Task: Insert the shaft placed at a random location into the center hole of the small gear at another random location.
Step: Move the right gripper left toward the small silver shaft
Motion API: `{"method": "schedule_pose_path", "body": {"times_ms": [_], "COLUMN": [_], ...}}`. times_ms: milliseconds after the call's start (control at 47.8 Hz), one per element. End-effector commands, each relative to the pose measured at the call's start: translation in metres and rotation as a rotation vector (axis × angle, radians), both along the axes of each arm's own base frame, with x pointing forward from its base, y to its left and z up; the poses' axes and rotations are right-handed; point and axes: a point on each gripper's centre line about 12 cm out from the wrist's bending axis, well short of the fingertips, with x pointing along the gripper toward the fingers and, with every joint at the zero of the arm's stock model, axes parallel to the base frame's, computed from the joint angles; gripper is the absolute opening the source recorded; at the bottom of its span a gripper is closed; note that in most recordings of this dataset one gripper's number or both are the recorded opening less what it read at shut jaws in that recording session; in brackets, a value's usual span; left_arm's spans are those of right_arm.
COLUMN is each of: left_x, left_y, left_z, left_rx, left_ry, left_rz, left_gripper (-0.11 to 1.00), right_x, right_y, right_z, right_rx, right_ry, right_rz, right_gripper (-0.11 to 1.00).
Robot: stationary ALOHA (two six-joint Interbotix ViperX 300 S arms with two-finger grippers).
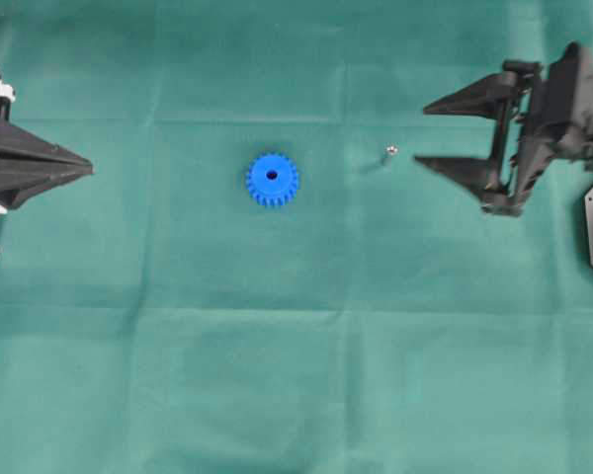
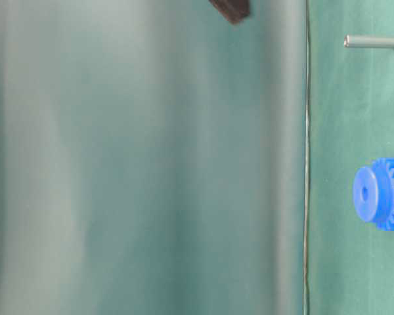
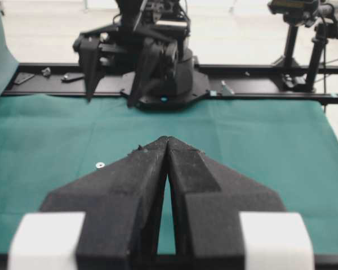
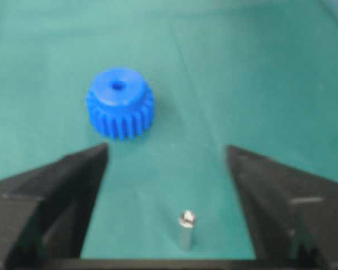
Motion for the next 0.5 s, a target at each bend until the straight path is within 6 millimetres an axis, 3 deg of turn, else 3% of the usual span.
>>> {"method": "schedule_pose_path", "body": {"times_ms": [0, 481], "left_x": [0.003, 0.003], "left_y": [0.0, 0.0], "left_z": [0.009, 0.008], "left_rx": [0.004, 0.011], "left_ry": [-0.02, -0.017], "left_rz": [0.001, 0.001], "left_gripper": [0.0, 0.0], "right_x": [0.009, 0.024], "right_y": [-0.005, -0.022], "right_z": [-0.008, -0.067], "right_rx": [-0.015, 0.017], "right_ry": [-0.008, 0.081], "right_rz": [-0.006, -0.063], "right_gripper": [0.89, 0.89]}}
